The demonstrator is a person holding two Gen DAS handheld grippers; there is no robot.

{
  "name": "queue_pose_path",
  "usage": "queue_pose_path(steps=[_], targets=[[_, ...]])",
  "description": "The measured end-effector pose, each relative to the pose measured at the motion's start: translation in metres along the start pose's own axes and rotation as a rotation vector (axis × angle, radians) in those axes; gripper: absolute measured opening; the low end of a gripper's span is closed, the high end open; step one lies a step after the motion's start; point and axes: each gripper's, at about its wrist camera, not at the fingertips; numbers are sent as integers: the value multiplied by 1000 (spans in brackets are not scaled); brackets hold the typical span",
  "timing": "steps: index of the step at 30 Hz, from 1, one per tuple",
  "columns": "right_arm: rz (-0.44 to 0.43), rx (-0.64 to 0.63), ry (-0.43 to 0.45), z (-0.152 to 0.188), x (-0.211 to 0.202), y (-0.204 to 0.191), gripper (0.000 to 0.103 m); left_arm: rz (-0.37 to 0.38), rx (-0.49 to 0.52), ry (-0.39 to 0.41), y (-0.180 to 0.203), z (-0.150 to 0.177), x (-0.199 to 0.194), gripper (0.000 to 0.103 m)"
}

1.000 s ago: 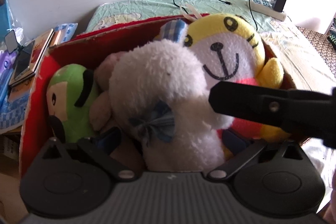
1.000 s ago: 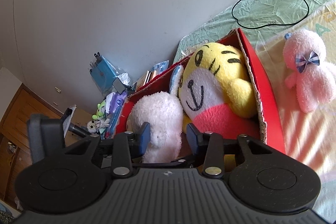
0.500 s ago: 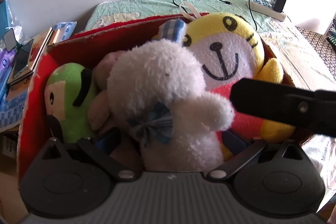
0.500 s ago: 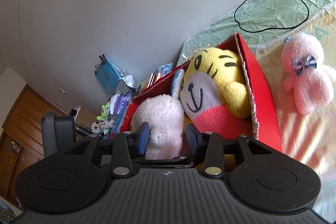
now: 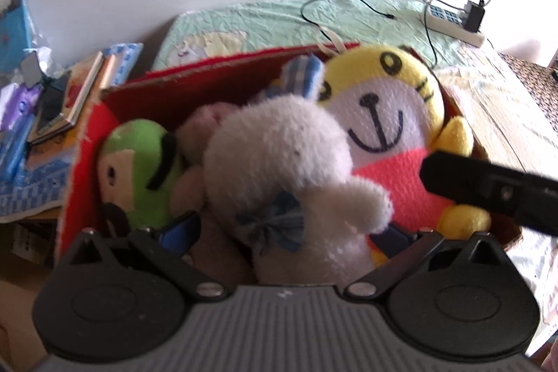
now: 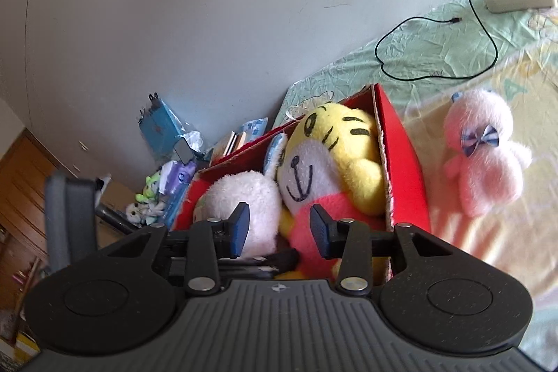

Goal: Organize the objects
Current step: 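Move the open right gripper back to the remaining pink bunny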

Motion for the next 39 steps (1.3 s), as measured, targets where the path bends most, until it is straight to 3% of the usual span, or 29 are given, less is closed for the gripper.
queue_pose_path(steps=[10, 20, 31, 39], targets=[[-68, -54, -17, -16, -8, 12, 43, -126, -29, 15, 17, -7, -16, 102], [-139, -63, -15, -34, -34, 42, 43, -180, -70, 35, 58, -16, -28, 102], [-119, -12, -22, -47, -61, 99, 44, -223, -56, 73, 124, -26, -32, 102], [-87, 39, -25, -54, -79, 140, 46, -200, -3, 69, 173, -34, -21, 102]])
Point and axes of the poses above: each gripper's, at about its wrist camera, not at the fingertips, and x roughly the way its jaws point, y to its right, z to its underside, and after that the axes turned 9 degrees about z, right-handed
